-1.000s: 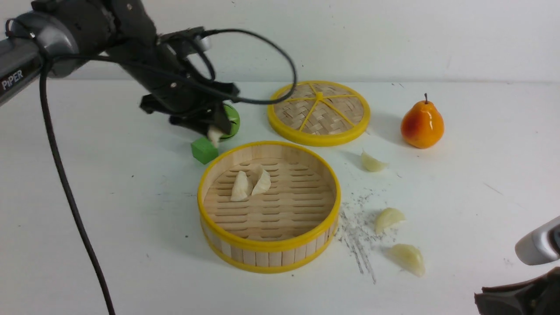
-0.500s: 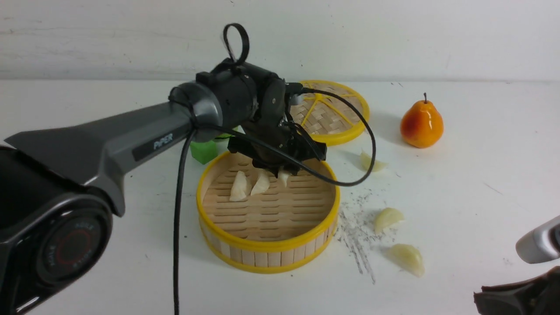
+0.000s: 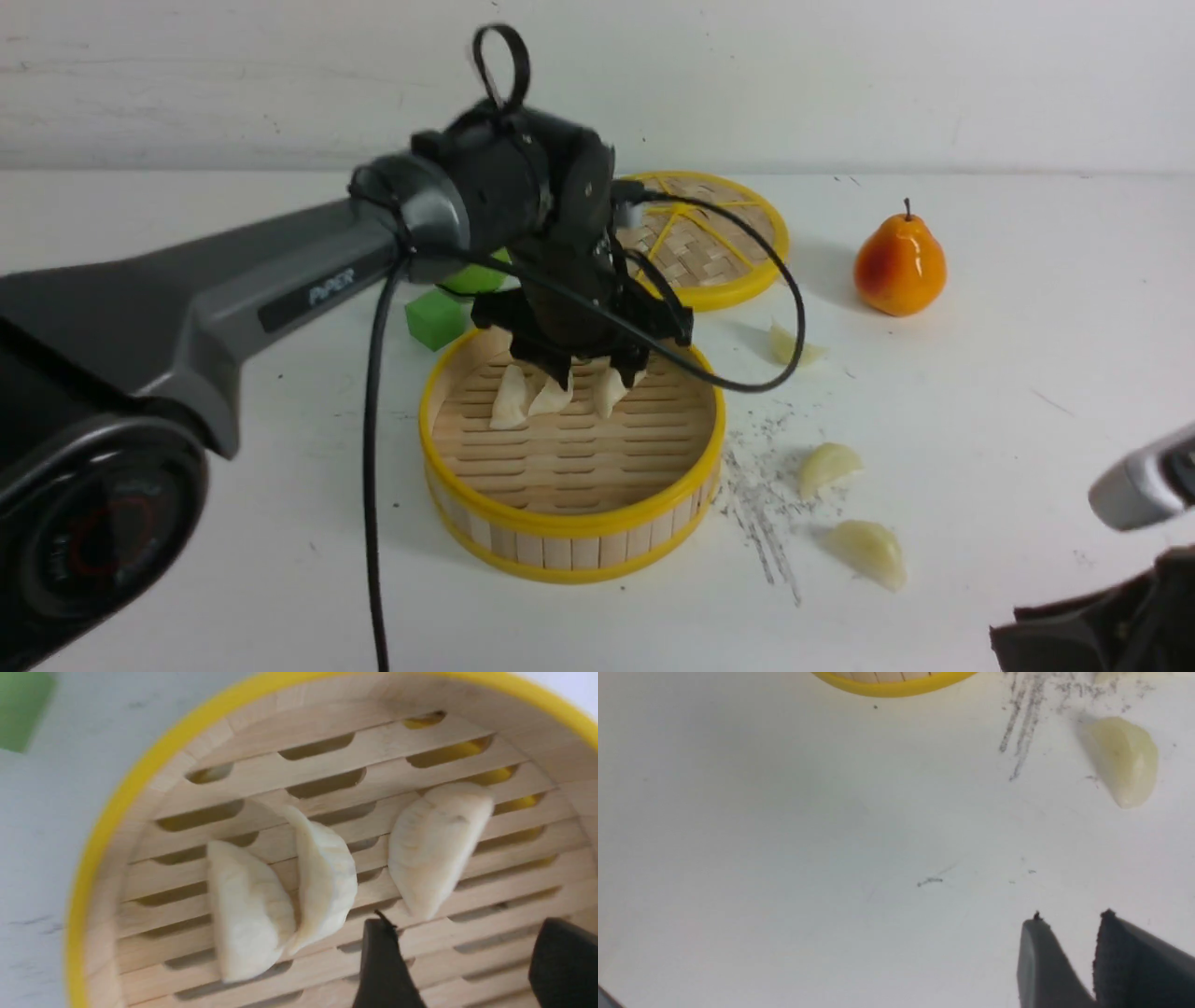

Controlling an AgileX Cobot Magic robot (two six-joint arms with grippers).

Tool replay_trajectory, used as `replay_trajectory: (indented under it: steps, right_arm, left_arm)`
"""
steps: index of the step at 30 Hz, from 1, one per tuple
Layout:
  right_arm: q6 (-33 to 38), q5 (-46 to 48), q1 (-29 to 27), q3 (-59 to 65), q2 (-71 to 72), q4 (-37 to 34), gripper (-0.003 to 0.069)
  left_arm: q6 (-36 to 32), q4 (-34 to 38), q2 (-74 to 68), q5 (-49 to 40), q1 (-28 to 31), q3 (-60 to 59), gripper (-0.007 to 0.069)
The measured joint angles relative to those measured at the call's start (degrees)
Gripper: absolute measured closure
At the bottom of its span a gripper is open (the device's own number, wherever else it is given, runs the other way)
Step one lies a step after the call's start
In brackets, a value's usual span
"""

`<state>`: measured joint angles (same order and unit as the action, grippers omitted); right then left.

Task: Put the dumplings into the steamer on the white table.
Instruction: 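Place the dumpling into the bamboo steamer basket with the left gripper, then reach for and grasp a dumpling lying on the table beside the steamer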

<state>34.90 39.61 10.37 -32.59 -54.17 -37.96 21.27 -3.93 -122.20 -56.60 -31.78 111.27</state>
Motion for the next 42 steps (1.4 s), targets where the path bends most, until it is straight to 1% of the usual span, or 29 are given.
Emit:
replay_trajectory:
  steps: [2, 3, 6, 8, 9, 11, 13, 15, 16, 18, 19, 20, 22, 25, 26, 27, 29, 31, 34, 35, 36, 37, 38, 39, 42]
  right_arm:
    - [-0.06, 1.79, 0.00, -3.88, -3.48, 0.00, 0.0412]
    - [-0.06, 2.54, 0.00, -6.02, -6.29, 0.06, 0.0376]
    - [-0.06, 2.96, 0.00, -11.78, -14.55, 0.96, 0.0297]
    - [-0.06, 2.96, 0.00, -15.16, -19.82, 1.69, 0.0268]
    - [-0.06, 2.96, 0.00, -16.12, -21.57, 2.11, 0.0262]
    - [0.25, 2.96, 0.05, -18.27, -26.05, 2.93, 0.0256]
    - [0.80, 2.70, 0.06, -21.75, -31.88, 4.73, 0.0250]
    - [0.81, 2.24, 0.06, -23.76, -35.40, 5.99, 0.0250]
    - [0.85, 1.63, 0.06, -25.68, -38.65, 6.95, 0.0250]
    - [0.85, -0.09, 0.23, -28.43, -43.40, 7.83, 0.0249]
    - [0.85, -0.31, 0.29, -28.43, -43.40, 7.88, 0.0249]
    - [0.85, -2.37, 0.88, -29.86, -46.54, 8.45, 0.0249]
    - [0.85, -4.25, 2.03, -30.44, -48.70, 9.18, 0.0251]
    - [0.12, -5.34, 3.70, -30.43, -50.74, 10.94, 0.0274]
    - [-1.46, -5.48, 4.16, -30.43, -51.32, 12.42, 0.0306]
    - [-1.74, -5.54, 4.22, -30.43, -51.40, 12.68, 0.0312]
    - [-5.93, -5.91, 4.45, -30.43, -51.74, 15.98, 0.0398]
    - [-9.59, -5.98, 4.50, -30.70, -51.74, 18.34, 0.0465]
    - [-13.61, -5.00, 4.61, -31.03, -51.68, 20.74, 0.0463]
    - [-14.15, -4.74, 4.61, -31.03, -51.62, 21.00, 0.0463]
    - [-15.10, -3.94, 4.61, -31.03, -51.41, 21.46, 0.0463]
    - [-15.40, -3.12, 4.61, -31.09, -51.16, 21.58, 0.0463]
    - [-15.56, -2.88, 4.67, -31.15, -51.07, 21.82, 0.0463]
    - [-16.29, 0.42, 5.09, -31.65, -50.01, 21.97, 0.0463]
    - [-18.34, 5.25, 7.33, -34.36, -47.19, 21.84, 0.0463]
  left_arm:
    - [-2.11, -0.96, 2.83, -3.58, 0.00, 2.10, 0.0246]
    - [-3.32, -1.34, 5.27, -5.55, 0.00, 3.35, 0.0267]
    - [-6.80, -1.63, 12.11, -11.73, 0.00, 4.64, 0.0344]
    - [-8.63, -1.36, 16.23, -13.83, 0.00, 4.64, 0.0405]
    - [-8.94, -1.09, 18.01, -14.19, 0.00, 4.47, 0.0423]
    - [-9.41, -0.14, 21.38, -14.49, 0.00, 3.29, 0.0461]
    - [-10.32, 1.74, 27.63, -14.61, 0.00, -0.70, 0.0512]
    - [-10.71, 2.35, 31.46, -14.61, 0.00, -4.19, 0.0532]
    - [-10.92, 2.78, 35.41, -14.61, 0.00, -8.26, 0.0544]
    - [-11.37, 2.71, 41.78, -14.66, 0.00, -15.91, 0.0551]
    - [-11.37, 2.71, 42.36, -14.66, 0.00, -16.56, 0.0551]
    - [-11.80, 2.40, 47.77, -14.56, 0.00, -21.88, 0.0552]
    - [-12.02, 2.13, 53.69, -13.01, 0.00, -28.48, 0.0552]
    - [-12.02, 1.00, 60.41, -8.99, 0.00, -36.53, 0.0552]
    - [-11.88, 0.07, 64.00, -7.25, 0.00, -40.67, 0.0552]
    - [-11.80, -0.11, 64.49, -6.96, 0.00, -40.67, 0.0552]
    - [-9.44, -2.44, 70.06, -4.22, 0.00, -47.59, 0.0552]
    - [-6.42, -5.25, 74.42, -2.43, 0.00, -53.33, 0.0551]
    - [-1.40, -11.40, 81.68, -0.51, 0.00, -61.63, 0.0549]
    - [-0.28, -12.81, 83.28, -0.24, 0.00, -63.20, 0.0548]
    - [2.39, -16.16, 87.25, 0.37, 0.00, -66.63, 0.0547]
    - [3.91, -18.01, 88.99, 0.61, 0.00, -68.50, 0.0547]
    - [4.31, -18.44, 90.18, 0.61, 0.00, -68.95, 0.0547]
    - [7.68, -22.06, 94.86, 1.10, 0.00, -72.93, 0.0547]
    - [13.62, -26.39, 102.85, 3.08, 0.00, -79.17, 0.0544]
